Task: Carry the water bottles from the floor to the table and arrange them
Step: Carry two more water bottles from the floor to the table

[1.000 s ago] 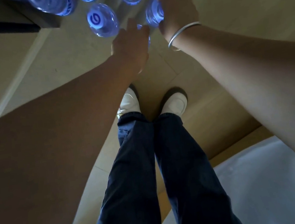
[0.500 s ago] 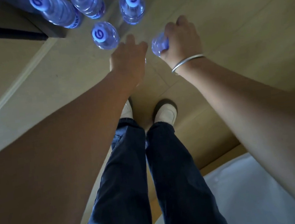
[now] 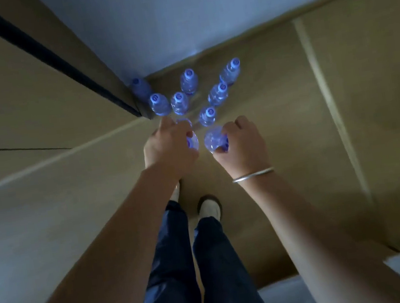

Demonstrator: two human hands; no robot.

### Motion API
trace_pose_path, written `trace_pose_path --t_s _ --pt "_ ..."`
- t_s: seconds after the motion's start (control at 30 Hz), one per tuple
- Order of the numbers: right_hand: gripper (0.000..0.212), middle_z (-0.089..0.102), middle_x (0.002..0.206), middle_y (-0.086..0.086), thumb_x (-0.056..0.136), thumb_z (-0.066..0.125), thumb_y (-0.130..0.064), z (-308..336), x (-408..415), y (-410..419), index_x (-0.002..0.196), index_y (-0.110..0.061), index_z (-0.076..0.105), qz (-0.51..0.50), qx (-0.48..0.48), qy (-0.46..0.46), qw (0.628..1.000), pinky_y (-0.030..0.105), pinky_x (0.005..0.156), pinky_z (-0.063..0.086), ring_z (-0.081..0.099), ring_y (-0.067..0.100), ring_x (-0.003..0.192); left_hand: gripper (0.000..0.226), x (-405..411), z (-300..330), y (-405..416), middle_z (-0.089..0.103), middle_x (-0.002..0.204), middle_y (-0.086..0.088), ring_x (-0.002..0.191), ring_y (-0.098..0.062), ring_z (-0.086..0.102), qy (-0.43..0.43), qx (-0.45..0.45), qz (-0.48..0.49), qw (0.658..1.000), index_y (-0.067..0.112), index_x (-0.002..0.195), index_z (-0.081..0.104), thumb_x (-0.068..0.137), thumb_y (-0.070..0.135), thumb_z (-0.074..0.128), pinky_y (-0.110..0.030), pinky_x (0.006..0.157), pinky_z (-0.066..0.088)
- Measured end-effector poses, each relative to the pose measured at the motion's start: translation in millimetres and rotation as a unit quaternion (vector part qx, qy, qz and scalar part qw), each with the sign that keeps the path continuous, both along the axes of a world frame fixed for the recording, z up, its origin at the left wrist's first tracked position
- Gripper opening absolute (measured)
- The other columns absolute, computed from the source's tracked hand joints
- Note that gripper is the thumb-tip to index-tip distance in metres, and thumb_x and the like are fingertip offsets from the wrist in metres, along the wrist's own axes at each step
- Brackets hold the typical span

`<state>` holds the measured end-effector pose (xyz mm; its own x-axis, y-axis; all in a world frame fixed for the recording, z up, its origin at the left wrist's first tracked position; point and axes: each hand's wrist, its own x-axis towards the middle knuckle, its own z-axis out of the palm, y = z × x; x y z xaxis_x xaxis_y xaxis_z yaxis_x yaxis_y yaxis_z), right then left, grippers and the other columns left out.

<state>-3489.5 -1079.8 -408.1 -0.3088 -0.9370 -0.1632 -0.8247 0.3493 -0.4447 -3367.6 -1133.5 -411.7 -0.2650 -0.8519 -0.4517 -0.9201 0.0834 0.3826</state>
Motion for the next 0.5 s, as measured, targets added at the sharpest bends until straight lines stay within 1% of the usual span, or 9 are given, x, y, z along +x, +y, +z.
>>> trace_pose_path --t_s 0.07,0.13,0.17,0.23,0.3,0.37,0.43,0.5 --pt "0.018 0.058 0.089 0.024 0.062 0.064 0.002 38 8 -2 0.08 0.004 0.062 0.013 0.01 0.0 1.0 0.034 0.062 0.038 0.056 0.04 0.081 0.021 18 45 4 0.049 0.106 -0.005 0.088 -0.032 0.057 0.021 -0.019 0.038 0.999 0.022 0.094 0.062 0.073 0.023 0.066 -0.026 0.069 0.034" --pt "0.022 0.057 0.102 0.019 0.072 0.059 -0.006 78 18 -2 0.093 0.0 0.062 0.041 0.03 0.01 0.999 0.036 0.072 0.038 0.053 0.037 0.094 0.025 35 93 11 0.048 0.1 -0.003 0.084 -0.031 0.057 0.042 -0.037 0.069 0.996 0.02 0.093 0.063 0.069 0.022 0.068 -0.027 0.068 0.037" --pt "0.024 0.057 0.105 0.018 0.076 0.055 -0.01 100 24 -2 0.098 -0.002 0.062 0.057 0.033 0.015 0.998 0.035 0.074 0.036 0.053 0.036 0.097 0.026 44 117 15 0.048 0.097 -0.002 0.082 -0.031 0.057 0.059 -0.048 0.088 0.993 0.019 0.093 0.064 0.067 0.021 0.069 -0.028 0.068 0.041" --pt "0.027 0.056 0.107 0.015 0.08 0.052 -0.014 142 38 -6 0.104 -0.006 0.063 0.094 0.025 0.023 0.995 0.034 0.074 0.034 0.052 0.034 0.1 0.026 61 164 23 0.046 0.09 -0.001 0.078 -0.03 0.056 0.098 -0.082 0.138 0.982 0.015 0.091 0.067 0.065 0.018 0.07 -0.031 0.07 0.046" --pt "0.024 0.056 0.105 0.015 0.08 0.051 -0.014 179 55 -12 0.099 -0.006 0.063 0.149 0.011 0.025 0.988 0.032 0.071 0.035 0.053 0.034 0.1 0.024 80 205 31 0.047 0.087 -0.001 0.076 -0.028 0.056 0.13 -0.119 0.188 0.966 0.013 0.088 0.069 0.064 0.017 0.072 -0.031 0.069 0.048" --pt "0.018 0.057 0.101 0.015 0.078 0.05 -0.014 216 75 -19 0.089 -0.006 0.062 0.223 0.004 0.036 0.974 0.03 0.071 0.035 0.054 0.033 0.098 0.022 99 241 38 0.049 0.087 -0.002 0.075 -0.027 0.056 0.141 -0.145 0.219 0.954 0.013 0.086 0.069 0.065 0.015 0.072 -0.029 0.068 0.046" --pt "0.013 0.056 0.098 0.016 0.078 0.053 -0.014 249 97 -26 0.083 -0.005 0.06 0.274 -0.016 0.039 0.961 0.028 0.067 0.027 0.055 0.033 0.093 0.021 118 271 45 0.049 0.087 0.0 0.075 -0.024 0.055 0.147 -0.165 0.242 0.945 0.013 0.085 0.069 0.065 0.014 0.073 -0.026 0.067 0.044" --pt "0.012 0.055 0.097 0.016 0.077 0.055 -0.015 278 119 -29 0.082 -0.004 0.059 0.318 -0.042 0.04 0.946 0.028 0.066 0.025 0.055 0.034 0.09 0.02 141 296 53 0.048 0.086 0.003 0.074 -0.02 0.054 0.155 -0.189 0.27 0.931 0.014 0.084 0.068 0.065 0.014 0.074 -0.022 0.065 0.04"
